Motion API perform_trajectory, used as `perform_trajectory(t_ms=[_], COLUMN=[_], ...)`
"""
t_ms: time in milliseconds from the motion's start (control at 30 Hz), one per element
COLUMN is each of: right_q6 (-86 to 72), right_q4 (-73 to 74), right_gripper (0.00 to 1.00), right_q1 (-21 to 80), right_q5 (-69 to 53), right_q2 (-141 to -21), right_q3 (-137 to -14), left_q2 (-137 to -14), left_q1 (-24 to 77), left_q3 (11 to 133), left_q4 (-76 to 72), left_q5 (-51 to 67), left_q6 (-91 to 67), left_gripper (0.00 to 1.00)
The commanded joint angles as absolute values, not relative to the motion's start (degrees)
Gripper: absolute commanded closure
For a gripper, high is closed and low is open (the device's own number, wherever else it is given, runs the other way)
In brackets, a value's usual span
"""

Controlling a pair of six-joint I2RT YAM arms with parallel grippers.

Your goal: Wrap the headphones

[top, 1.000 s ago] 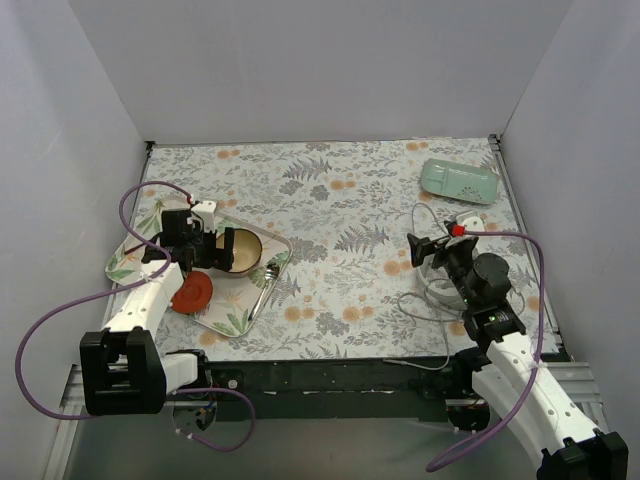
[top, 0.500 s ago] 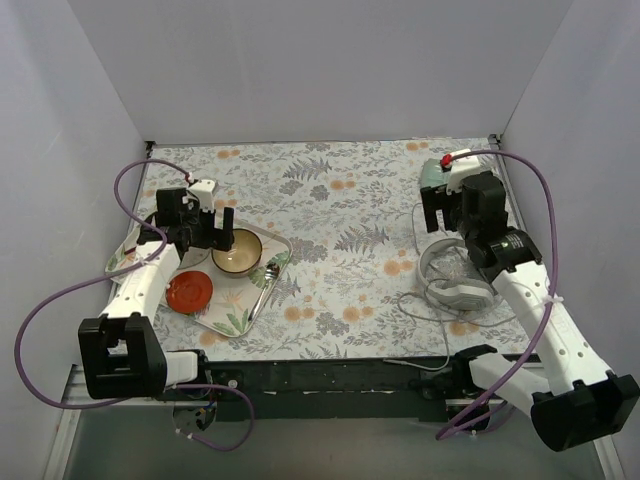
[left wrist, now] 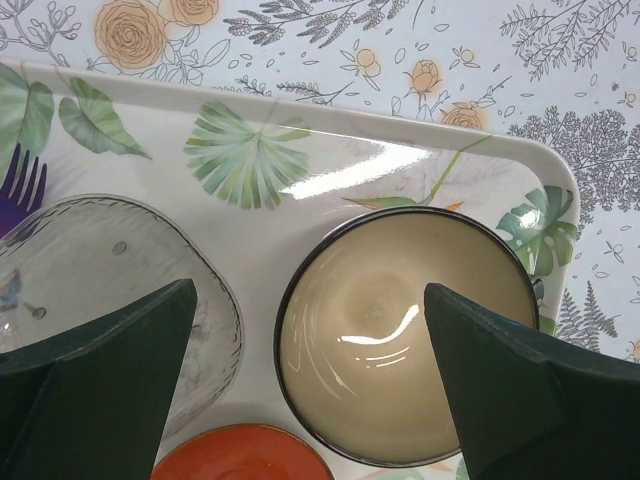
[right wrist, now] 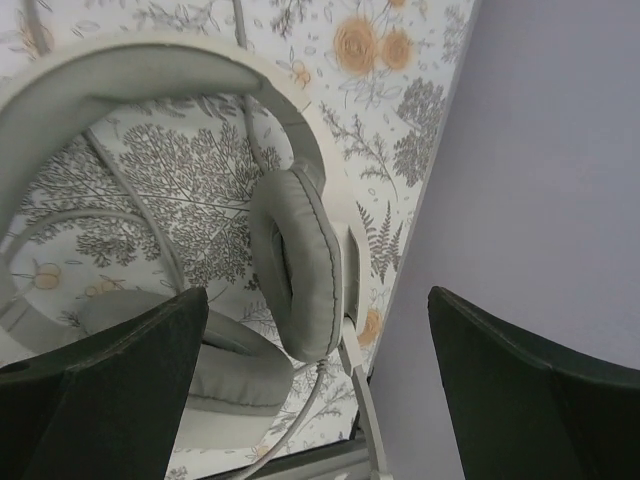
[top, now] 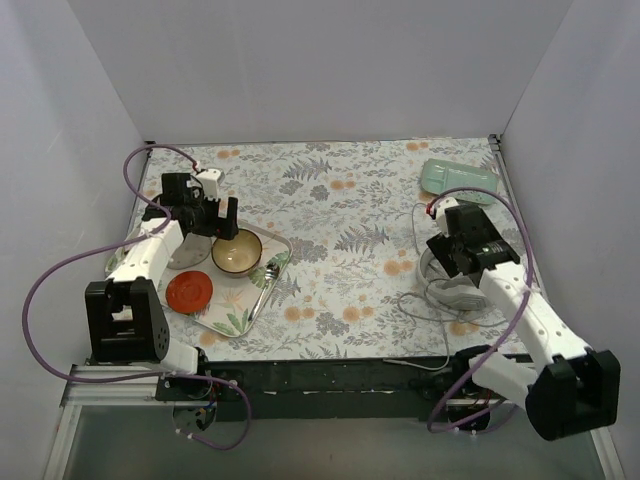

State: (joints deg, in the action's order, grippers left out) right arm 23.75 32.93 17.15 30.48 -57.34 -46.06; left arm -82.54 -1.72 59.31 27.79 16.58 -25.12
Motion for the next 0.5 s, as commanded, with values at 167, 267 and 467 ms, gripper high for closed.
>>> perform_trajectory(t_ms=[167, 267, 467], right_q6=[24.70, 25.40, 24.79], right_q4=[34.28, 32.96, 31.99], right_gripper=[0.02, 0.02, 0.45], right_q1=[5.90, 4.13, 3.34], right_q5=[28.04, 25.41, 21.89], right_q2=[-75.23, -77.60, -82.61], right_q3=[-48.17, -47.46, -48.51], left_q2=[-85.16, -85.60, -84.82], left_q1=[-2.02, -1.93, -1.93], left_q3=[62.84, 63.02, 62.49], left_q4=[26.81, 26.81, 27.07], left_q5=[20.74, 20.57, 20.39], left_q6=[-23.12, -23.03, -23.03], left_gripper=[0.02, 0.02, 0.02])
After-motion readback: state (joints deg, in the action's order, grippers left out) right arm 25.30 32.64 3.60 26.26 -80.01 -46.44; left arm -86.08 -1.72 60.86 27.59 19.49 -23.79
